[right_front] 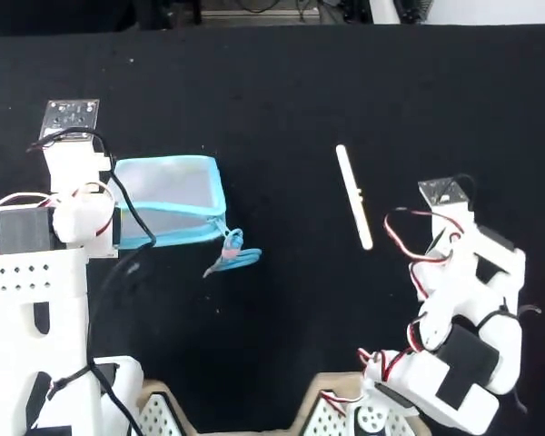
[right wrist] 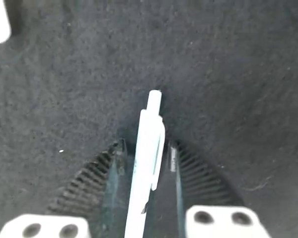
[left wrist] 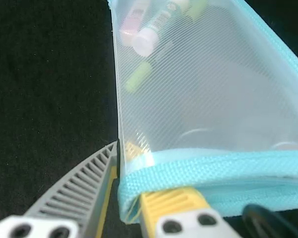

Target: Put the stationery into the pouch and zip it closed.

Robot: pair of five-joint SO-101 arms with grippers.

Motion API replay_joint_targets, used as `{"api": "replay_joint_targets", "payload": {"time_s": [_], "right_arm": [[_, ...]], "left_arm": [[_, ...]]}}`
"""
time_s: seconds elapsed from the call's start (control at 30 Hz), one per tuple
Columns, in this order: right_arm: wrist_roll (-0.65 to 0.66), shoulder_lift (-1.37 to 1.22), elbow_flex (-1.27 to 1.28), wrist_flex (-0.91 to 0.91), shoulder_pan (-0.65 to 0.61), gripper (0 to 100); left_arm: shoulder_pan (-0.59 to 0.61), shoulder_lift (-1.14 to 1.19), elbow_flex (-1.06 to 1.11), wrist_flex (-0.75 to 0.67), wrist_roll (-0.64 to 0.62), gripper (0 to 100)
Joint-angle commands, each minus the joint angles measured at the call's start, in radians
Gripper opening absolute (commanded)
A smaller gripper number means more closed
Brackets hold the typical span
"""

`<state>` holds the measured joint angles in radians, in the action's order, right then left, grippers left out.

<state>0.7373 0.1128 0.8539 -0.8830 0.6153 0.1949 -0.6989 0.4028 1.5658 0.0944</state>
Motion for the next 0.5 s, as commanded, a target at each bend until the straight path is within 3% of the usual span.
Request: {"api": "replay_joint_targets", "payload": {"time_s": [0.0,0.07,0.3,0.47], "right_arm": [[0.008,0.028,-0.01,0.054,-0.005,9.4],[0.008,0.028,-0.022,0.054,-0.006,0.7],[0.006,0.028,-0.064,0.035,-0.002,1.1],[0.003,0.028,-0.163,-0.15,-0.037,1.1]], "left_arm": [[0.005,0.006,0.007,0.005,-0.008,3],[0.005,0.006,0.007,0.005,-0.008,3],[0.005,0.006,0.007,0.003,-0.006,3],[0.005,0.006,0.007,0.003,-0.006,3]]}}
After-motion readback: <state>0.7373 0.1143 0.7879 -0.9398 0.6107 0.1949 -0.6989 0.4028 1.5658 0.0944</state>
